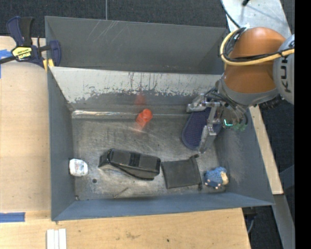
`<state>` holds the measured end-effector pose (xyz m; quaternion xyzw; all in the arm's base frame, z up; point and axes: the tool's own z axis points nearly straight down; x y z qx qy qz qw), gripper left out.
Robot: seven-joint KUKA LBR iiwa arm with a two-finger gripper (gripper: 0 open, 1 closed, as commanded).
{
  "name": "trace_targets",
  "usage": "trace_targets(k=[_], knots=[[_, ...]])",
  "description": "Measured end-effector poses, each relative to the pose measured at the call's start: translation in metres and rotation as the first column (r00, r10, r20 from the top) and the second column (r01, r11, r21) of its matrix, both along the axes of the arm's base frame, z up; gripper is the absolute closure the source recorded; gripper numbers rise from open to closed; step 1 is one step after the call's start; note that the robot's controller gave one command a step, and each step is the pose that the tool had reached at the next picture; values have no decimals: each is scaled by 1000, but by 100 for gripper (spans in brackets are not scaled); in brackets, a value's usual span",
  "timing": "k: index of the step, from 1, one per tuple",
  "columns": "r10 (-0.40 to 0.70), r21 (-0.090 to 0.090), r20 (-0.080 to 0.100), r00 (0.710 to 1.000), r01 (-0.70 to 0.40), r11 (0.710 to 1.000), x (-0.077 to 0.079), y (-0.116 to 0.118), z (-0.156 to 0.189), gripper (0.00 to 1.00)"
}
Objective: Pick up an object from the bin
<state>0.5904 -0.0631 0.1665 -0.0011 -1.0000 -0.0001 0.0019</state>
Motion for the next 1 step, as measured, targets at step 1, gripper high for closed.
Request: trace_targets(k=[1], knots=[[80,1,14,997,-81,997,5,-63,-96,0]])
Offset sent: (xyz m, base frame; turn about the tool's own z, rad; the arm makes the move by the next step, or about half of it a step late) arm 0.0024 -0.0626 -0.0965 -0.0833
